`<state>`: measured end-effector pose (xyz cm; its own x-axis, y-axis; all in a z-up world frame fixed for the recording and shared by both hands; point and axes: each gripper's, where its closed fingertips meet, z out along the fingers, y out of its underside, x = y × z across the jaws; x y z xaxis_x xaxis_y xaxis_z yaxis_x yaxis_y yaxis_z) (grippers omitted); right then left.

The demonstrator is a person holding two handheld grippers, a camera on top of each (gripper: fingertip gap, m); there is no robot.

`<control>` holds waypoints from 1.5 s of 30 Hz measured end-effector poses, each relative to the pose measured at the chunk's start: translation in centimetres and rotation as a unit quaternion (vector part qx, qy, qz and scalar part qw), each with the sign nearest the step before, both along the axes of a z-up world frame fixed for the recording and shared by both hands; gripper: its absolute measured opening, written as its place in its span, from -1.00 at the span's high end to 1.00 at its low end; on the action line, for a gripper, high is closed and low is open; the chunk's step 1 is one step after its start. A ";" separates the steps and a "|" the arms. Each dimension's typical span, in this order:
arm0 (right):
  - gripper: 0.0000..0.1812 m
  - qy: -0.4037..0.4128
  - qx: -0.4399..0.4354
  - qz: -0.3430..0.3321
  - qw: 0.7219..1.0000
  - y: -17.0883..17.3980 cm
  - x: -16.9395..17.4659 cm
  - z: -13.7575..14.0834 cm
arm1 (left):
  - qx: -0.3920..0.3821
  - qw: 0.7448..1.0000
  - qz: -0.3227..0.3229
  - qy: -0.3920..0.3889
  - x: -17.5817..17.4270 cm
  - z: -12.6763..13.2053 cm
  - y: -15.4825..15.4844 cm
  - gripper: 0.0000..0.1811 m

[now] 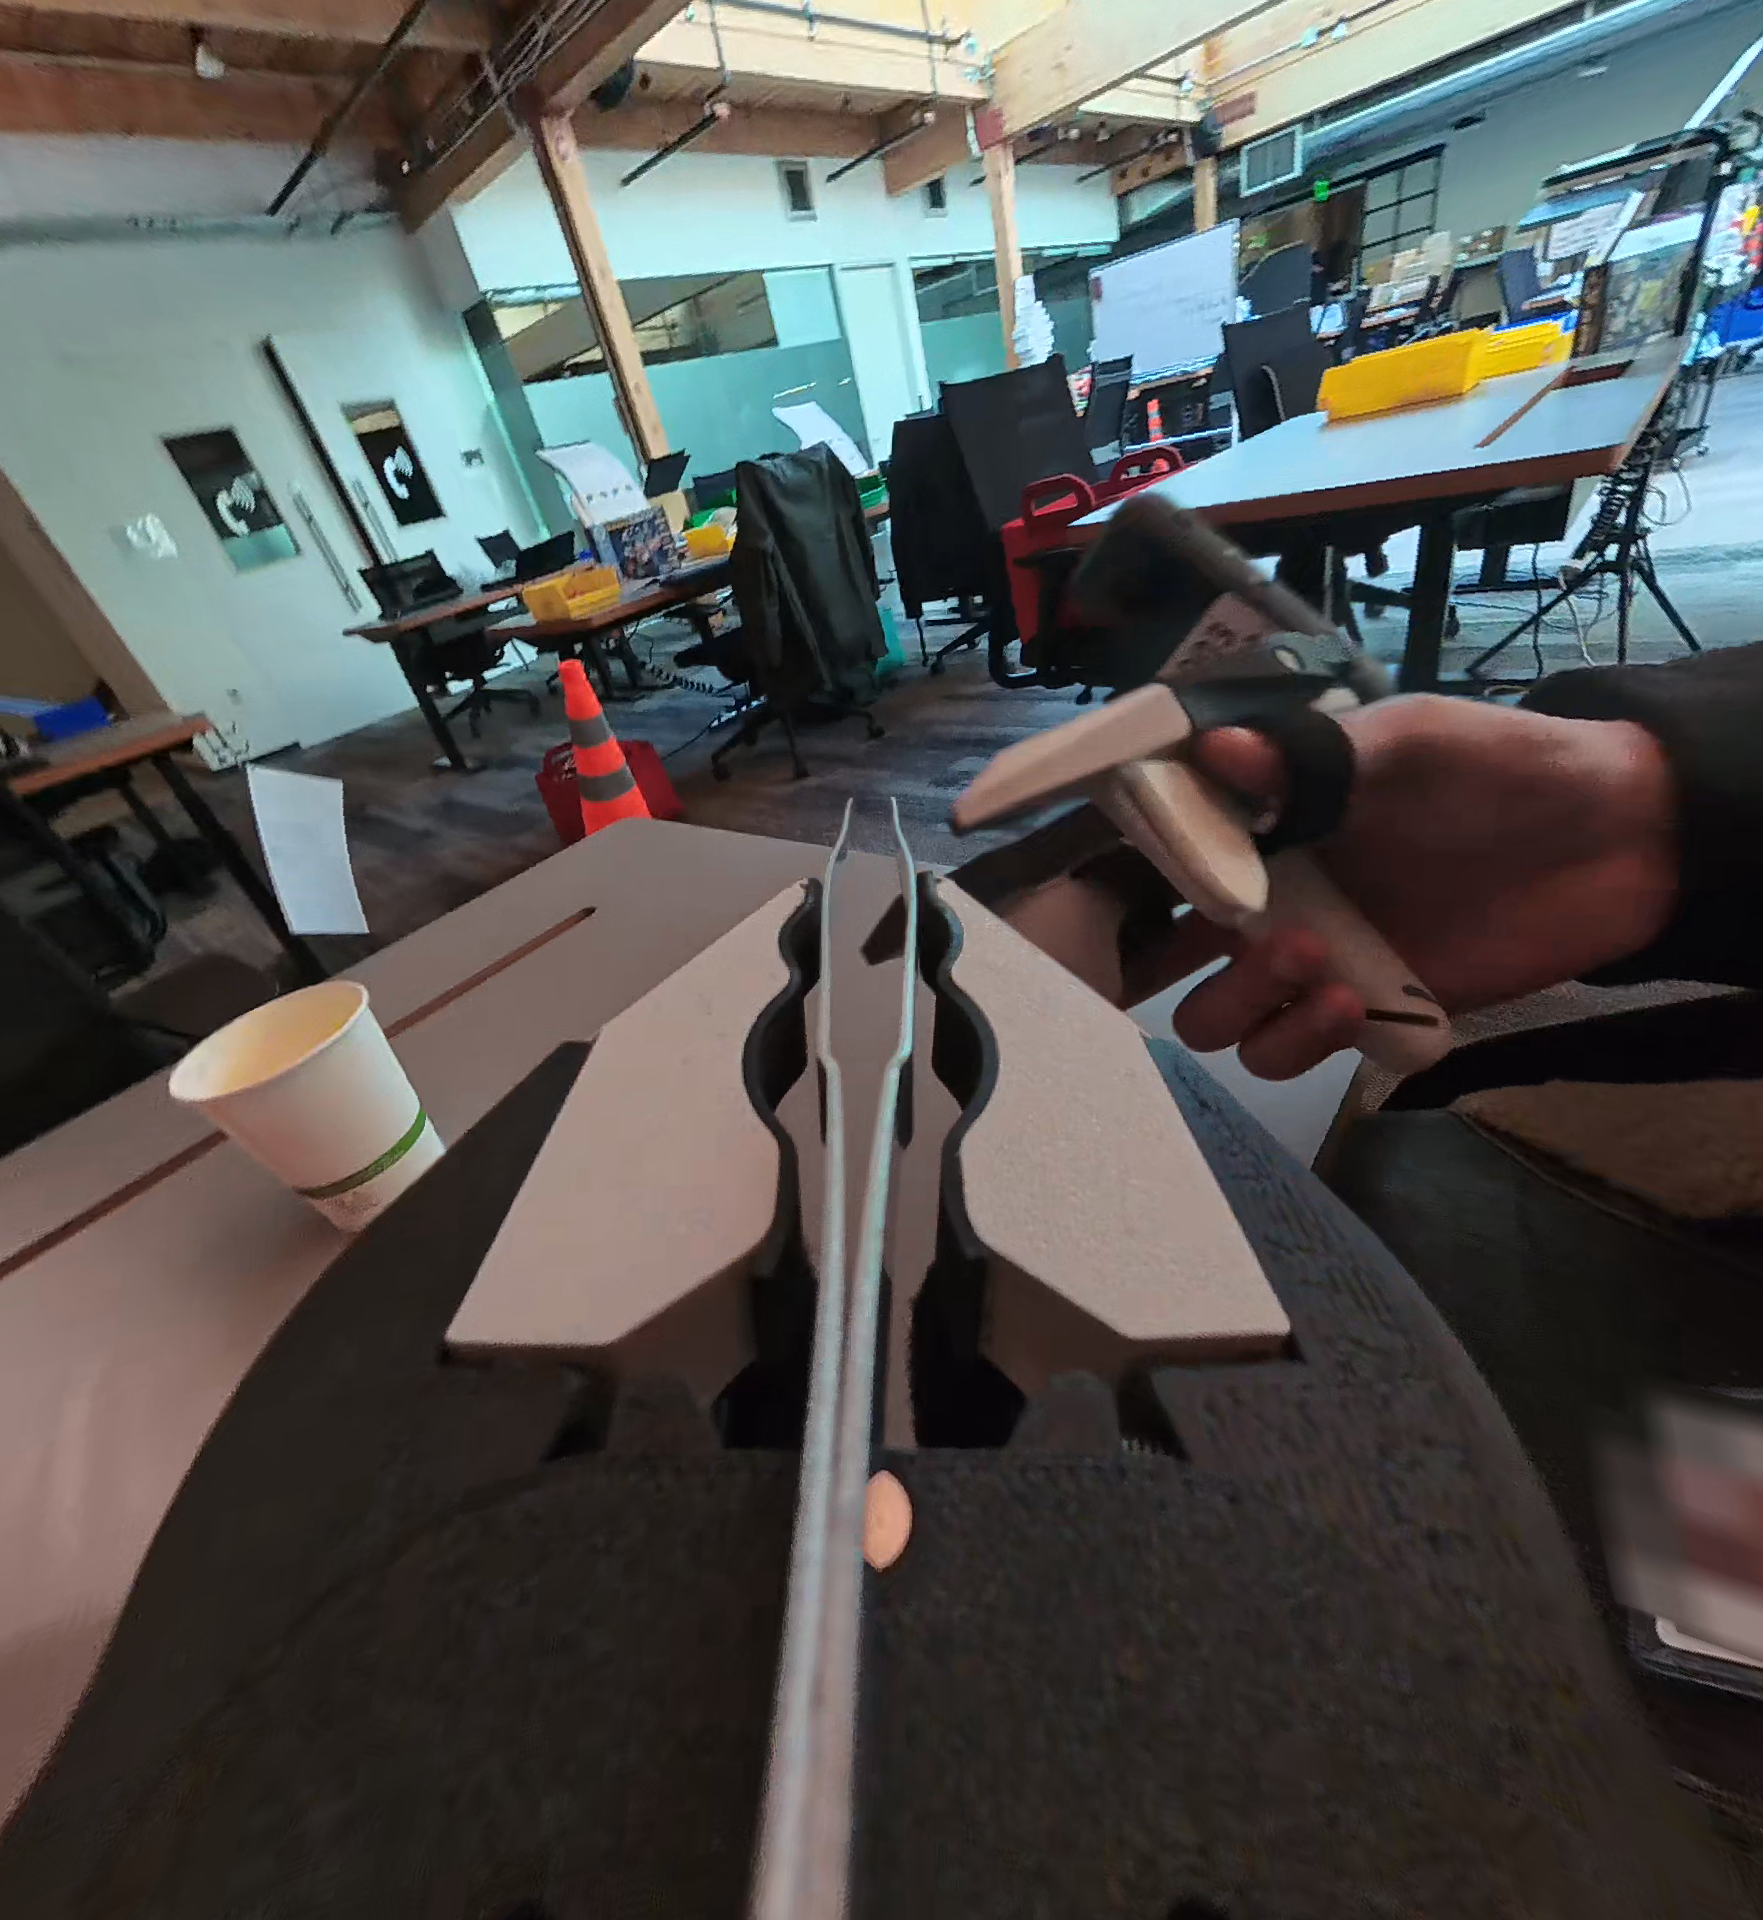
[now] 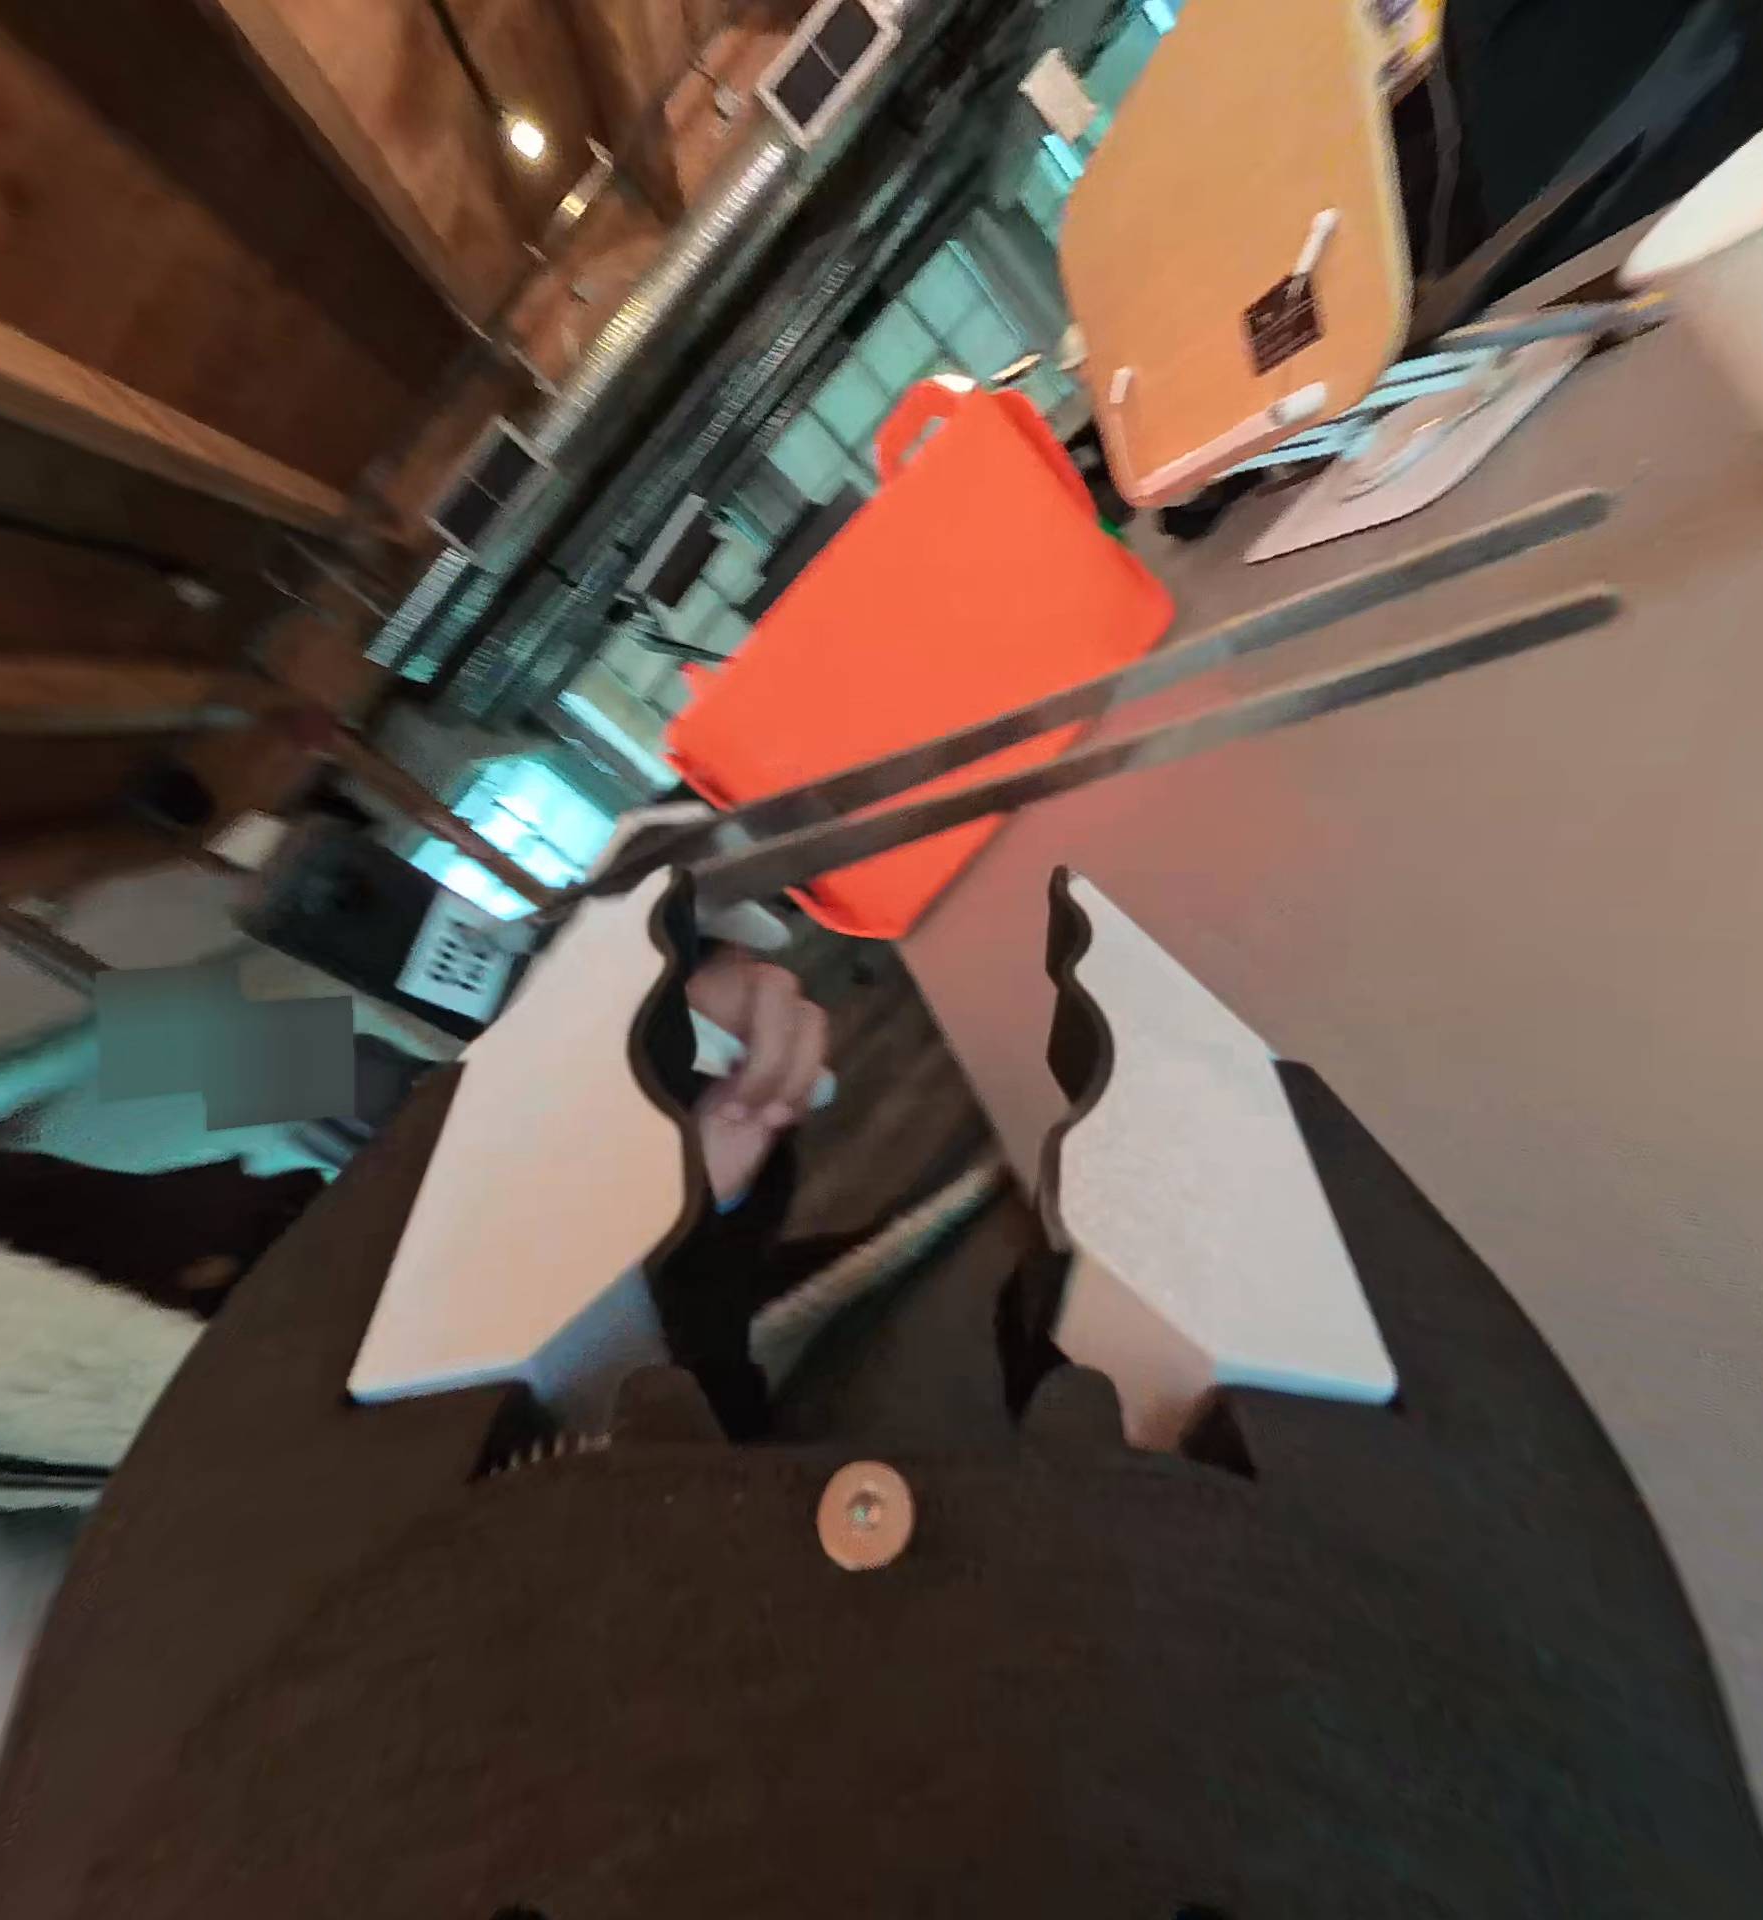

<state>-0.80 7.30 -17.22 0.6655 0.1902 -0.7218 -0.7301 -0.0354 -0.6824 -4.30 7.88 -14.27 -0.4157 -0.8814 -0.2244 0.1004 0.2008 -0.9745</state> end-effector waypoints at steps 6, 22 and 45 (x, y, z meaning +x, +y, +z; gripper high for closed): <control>0.82 0.162 0.076 0.074 0.981 1.1 0.3 1.0 | 0.041 0.999 -0.014 -0.021 -0.3 -0.5 -0.5 0.80; 0.91 0.164 -0.010 -0.047 0.985 3.5 14.5 -1.6 | -0.019 0.952 0.172 0.253 2.3 -9.6 11.3 0.40; 0.90 0.199 -0.063 -0.026 0.978 8.4 11.4 -5.5 | 0.104 0.918 0.116 0.365 4.0 -15.3 8.6 0.93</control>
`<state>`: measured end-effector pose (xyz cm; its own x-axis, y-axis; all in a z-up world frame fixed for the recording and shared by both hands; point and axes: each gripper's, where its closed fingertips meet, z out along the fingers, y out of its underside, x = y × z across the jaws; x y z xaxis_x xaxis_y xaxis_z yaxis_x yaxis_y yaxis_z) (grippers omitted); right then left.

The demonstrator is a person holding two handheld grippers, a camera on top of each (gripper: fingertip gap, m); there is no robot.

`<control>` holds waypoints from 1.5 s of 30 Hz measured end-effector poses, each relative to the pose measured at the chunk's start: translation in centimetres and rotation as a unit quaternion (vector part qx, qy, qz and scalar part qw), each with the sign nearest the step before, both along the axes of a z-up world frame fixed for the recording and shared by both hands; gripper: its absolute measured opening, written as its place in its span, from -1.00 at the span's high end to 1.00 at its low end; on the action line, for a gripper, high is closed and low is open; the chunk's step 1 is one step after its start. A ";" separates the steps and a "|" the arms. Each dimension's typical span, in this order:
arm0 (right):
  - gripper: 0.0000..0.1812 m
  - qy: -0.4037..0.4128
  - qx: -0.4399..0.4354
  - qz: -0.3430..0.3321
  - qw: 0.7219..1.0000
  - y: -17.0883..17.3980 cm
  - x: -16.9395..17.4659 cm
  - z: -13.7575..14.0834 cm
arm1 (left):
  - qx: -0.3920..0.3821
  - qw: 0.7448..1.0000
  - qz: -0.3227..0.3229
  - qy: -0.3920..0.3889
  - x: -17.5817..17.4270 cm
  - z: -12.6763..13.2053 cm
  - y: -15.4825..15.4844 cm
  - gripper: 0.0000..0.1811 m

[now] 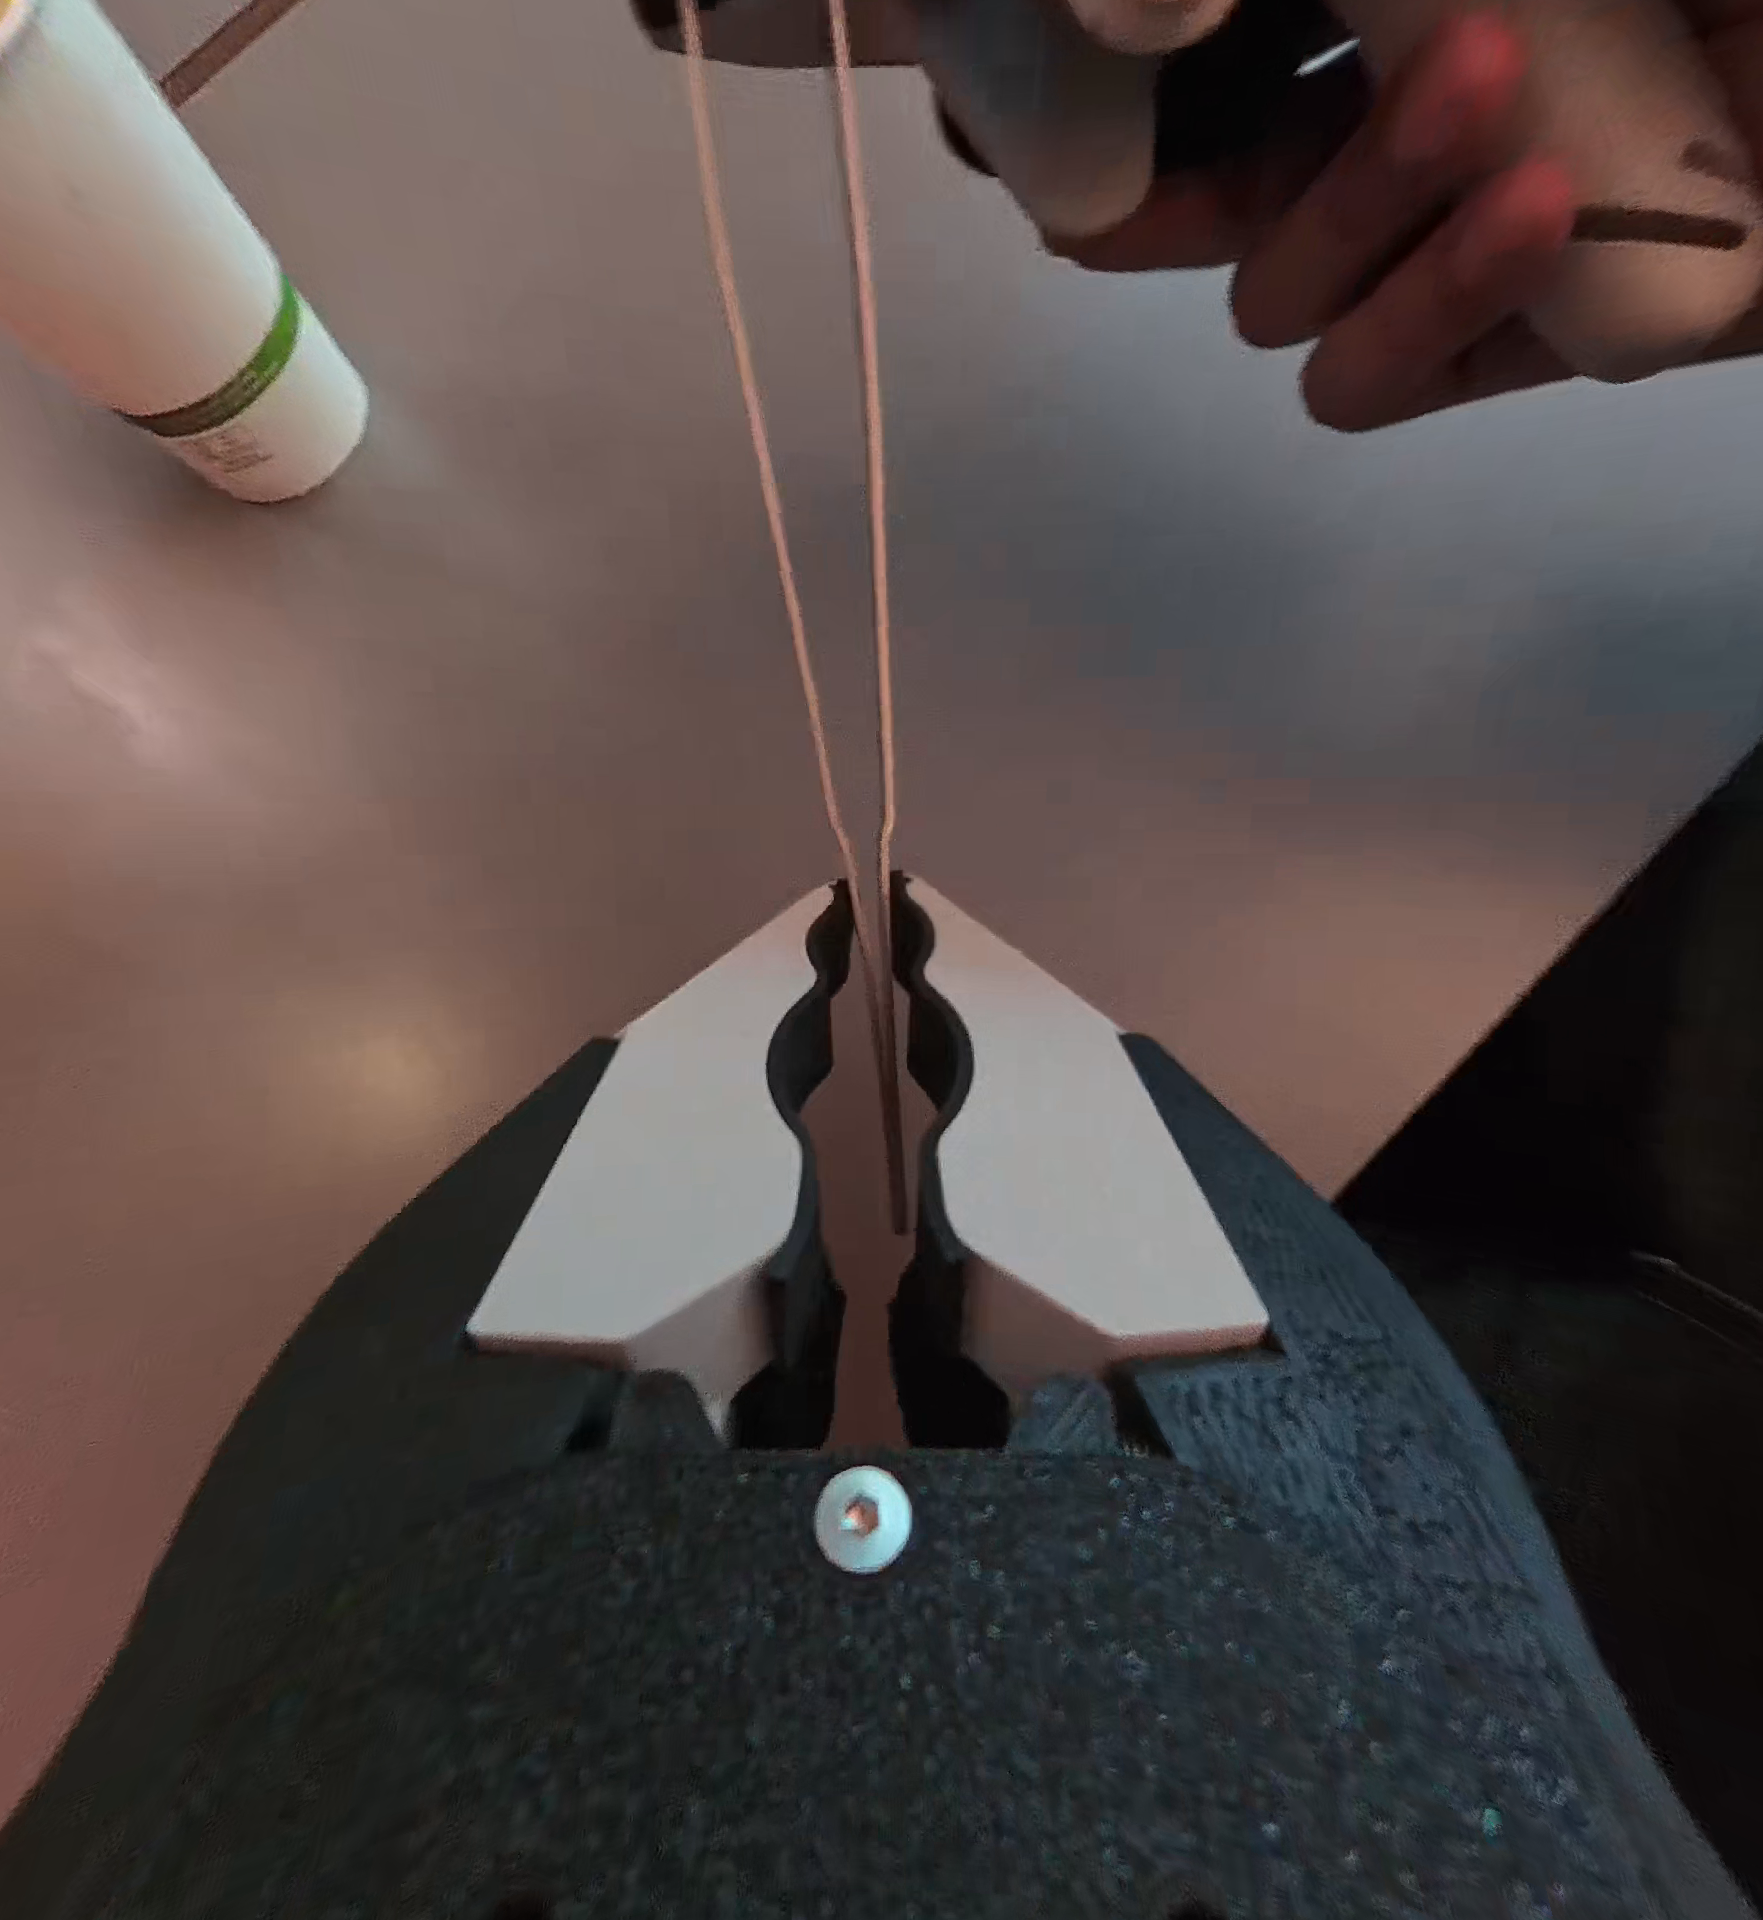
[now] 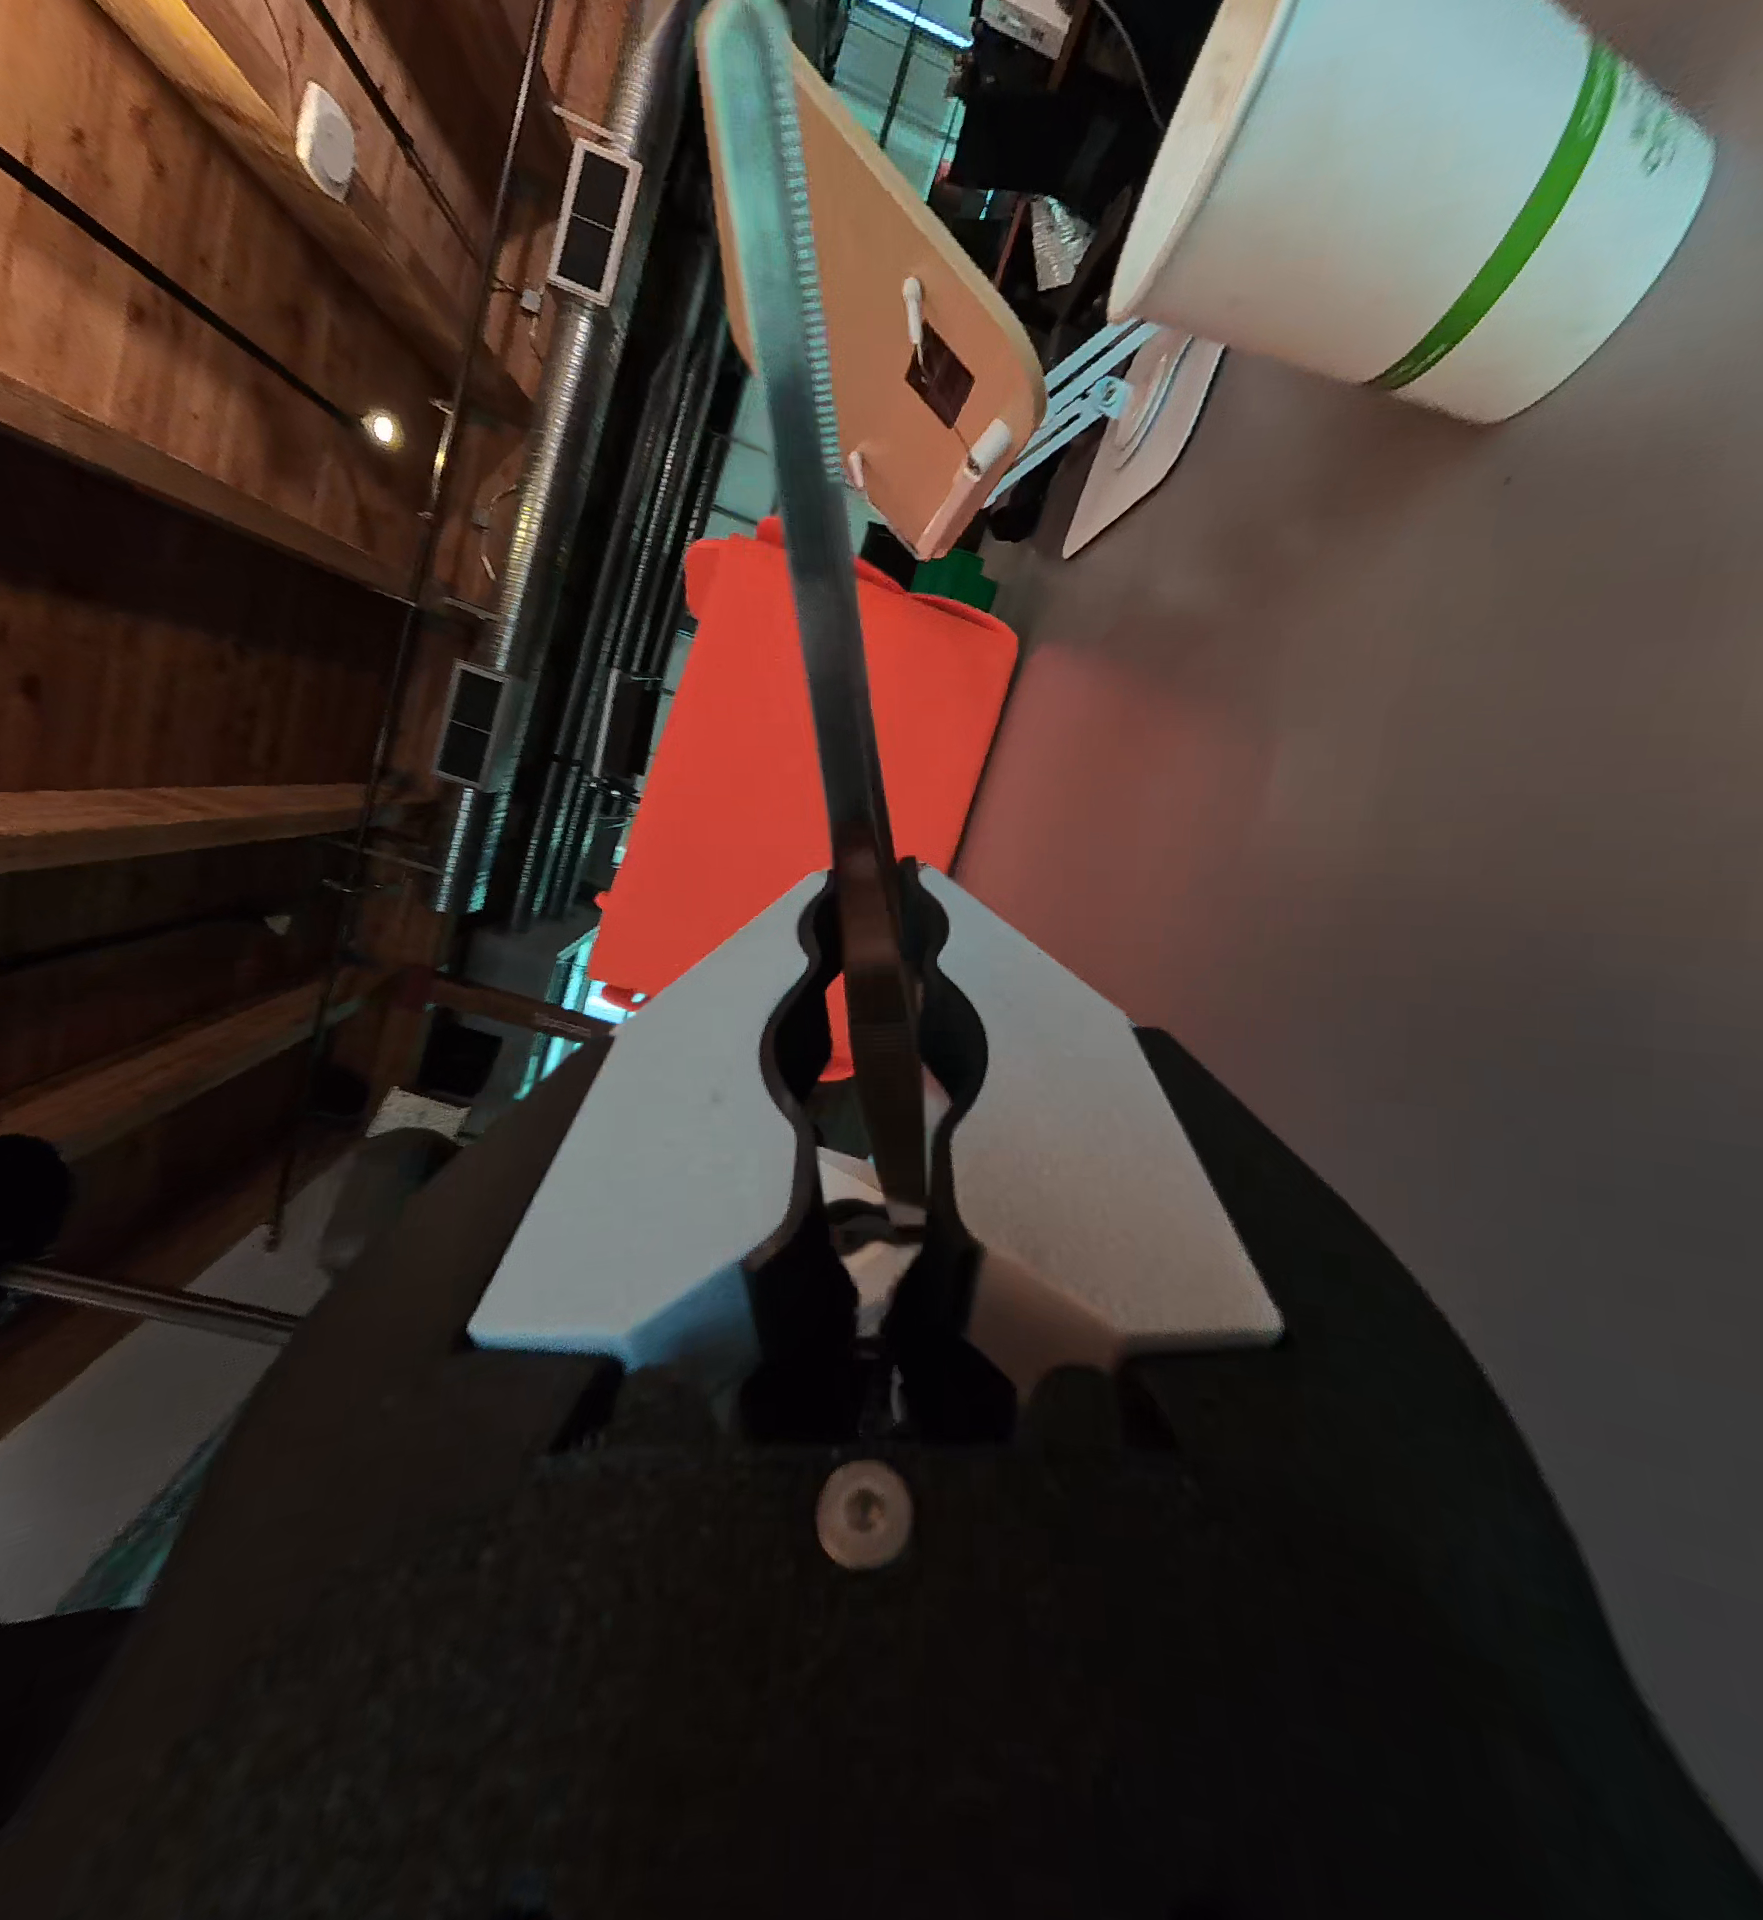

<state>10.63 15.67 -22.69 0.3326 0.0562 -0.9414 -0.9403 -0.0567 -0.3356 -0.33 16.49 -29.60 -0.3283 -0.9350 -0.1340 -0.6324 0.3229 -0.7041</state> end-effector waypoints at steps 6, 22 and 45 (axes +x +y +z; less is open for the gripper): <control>0.47 -0.076 -0.002 -0.016 0.997 -0.4 1.4 0.8 | -0.042 0.999 0.032 -0.013 0.6 0.8 1.6 0.95; 0.39 -0.174 -0.038 -0.017 0.984 -6.3 1.7 0.8 | -0.076 0.991 0.105 0.025 -3.0 -1.1 11.0 0.95; 0.42 -0.299 -0.117 0.015 0.947 -5.6 0.4 -1.3 | -0.102 0.992 0.035 0.064 5.6 -5.5 2.6 0.90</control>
